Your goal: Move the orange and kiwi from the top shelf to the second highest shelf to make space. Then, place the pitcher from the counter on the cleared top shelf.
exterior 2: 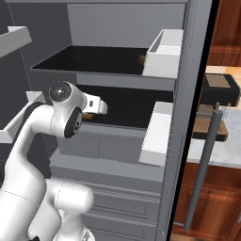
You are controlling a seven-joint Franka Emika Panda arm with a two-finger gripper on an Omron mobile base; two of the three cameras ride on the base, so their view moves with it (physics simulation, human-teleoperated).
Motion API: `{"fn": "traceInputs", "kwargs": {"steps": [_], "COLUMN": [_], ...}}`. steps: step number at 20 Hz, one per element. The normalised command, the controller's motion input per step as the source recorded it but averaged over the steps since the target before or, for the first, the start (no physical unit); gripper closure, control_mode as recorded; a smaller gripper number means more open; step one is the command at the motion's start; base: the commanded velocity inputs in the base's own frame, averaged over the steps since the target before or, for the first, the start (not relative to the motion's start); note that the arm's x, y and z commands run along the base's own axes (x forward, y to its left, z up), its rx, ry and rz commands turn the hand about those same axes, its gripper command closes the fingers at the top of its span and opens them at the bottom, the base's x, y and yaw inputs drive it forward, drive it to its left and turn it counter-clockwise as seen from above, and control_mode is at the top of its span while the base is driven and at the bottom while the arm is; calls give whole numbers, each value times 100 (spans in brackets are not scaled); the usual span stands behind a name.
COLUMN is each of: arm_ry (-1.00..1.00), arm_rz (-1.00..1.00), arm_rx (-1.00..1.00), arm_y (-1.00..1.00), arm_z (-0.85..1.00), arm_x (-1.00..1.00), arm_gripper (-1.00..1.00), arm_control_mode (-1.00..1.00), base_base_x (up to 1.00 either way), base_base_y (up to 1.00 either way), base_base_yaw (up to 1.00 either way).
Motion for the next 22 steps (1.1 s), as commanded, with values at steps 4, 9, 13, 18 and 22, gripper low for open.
{"fn": "traceInputs", "kwargs": {"steps": [4, 9, 13, 18, 22], "arm_ry": [0, 0, 0, 0, 0], "arm_rz": [0, 0, 0, 1, 0], "arm_rx": [0, 0, 0, 0, 0], "arm_y": [0, -1, -9, -2, 0], "arm_z": [-34, -15, 0, -12, -44], "arm_x": [51, 66, 78, 71, 51], "arm_gripper": [100, 100, 100, 100, 100], "arm_control_mode": [-100, -100, -100, -100, -100], "base_base_x": [0, 0, 0, 0, 0], "base_base_y": [0, 0, 0, 0, 0], "base_base_yaw": [0, 0, 0, 0, 0]}}
